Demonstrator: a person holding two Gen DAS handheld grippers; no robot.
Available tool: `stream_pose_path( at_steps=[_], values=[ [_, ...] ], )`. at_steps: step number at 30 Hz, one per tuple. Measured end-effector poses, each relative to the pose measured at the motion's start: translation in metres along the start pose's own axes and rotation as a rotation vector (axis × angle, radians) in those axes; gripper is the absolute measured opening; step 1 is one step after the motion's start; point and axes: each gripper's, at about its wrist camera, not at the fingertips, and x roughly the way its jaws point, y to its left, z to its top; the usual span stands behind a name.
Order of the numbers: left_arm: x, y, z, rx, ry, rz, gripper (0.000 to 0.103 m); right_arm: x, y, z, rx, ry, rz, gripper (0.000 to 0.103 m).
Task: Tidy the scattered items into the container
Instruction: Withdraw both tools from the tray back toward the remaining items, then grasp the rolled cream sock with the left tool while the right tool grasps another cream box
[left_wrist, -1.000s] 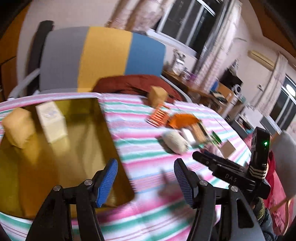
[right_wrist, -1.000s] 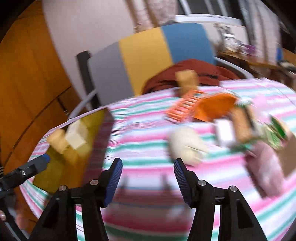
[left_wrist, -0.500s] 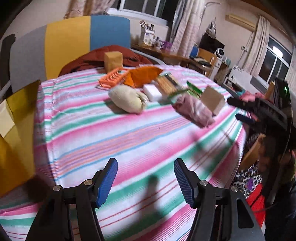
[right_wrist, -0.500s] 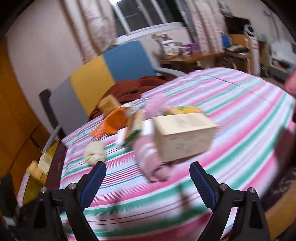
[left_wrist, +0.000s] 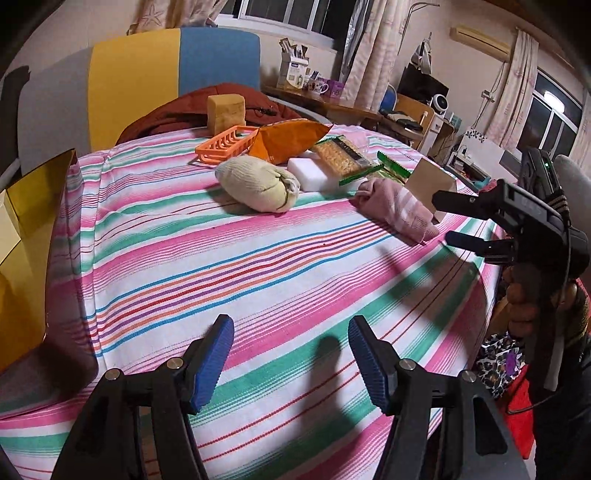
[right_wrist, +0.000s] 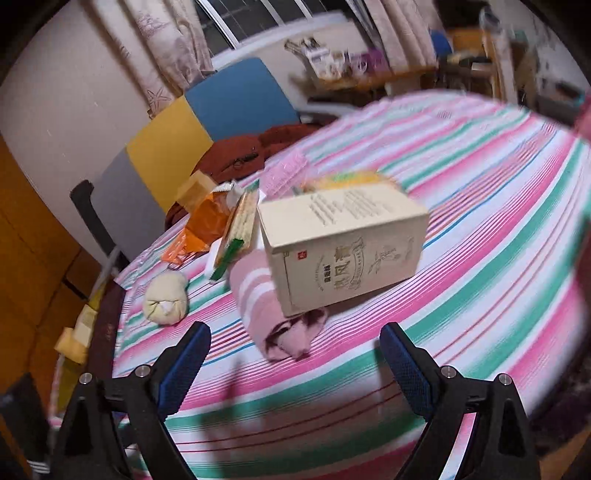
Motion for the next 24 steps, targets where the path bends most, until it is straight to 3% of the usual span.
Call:
stream_pose_path(
  at_steps=[2, 4, 10, 14, 24],
  values=[
    [0.000, 0.000, -0.001, -0.005, -0.007, -0.008, 0.070, 0.003, 0.004, 0.000, -0.013, 0.008, 0.037, 0.094],
    [0.000, -0.001, -0.002, 0.005, -0.012, -0.008, 0.070, 0.004, 0.010, 0.001, -0.053, -0.014, 0.005, 0.094],
    [0.002, 0.003, 0.006, -0.026, 0.000, -0.033, 0.070, 0.013, -0.001, 0.016, 0.006, -0.055, 0.003, 0.094],
    [0.011, 0.012, 0.033, -0.089, 0.004, -0.058, 0.070, 0.009, -0.017, 0.020, 0.060, -0.080, -0.005, 0.095],
    [0.044, 0.030, 0.117, -0.223, -0.019, 0.000, 0.077, -0.001, -0.026, 0.012, 0.047, -0.153, -0.029, 0.097]
  ],
)
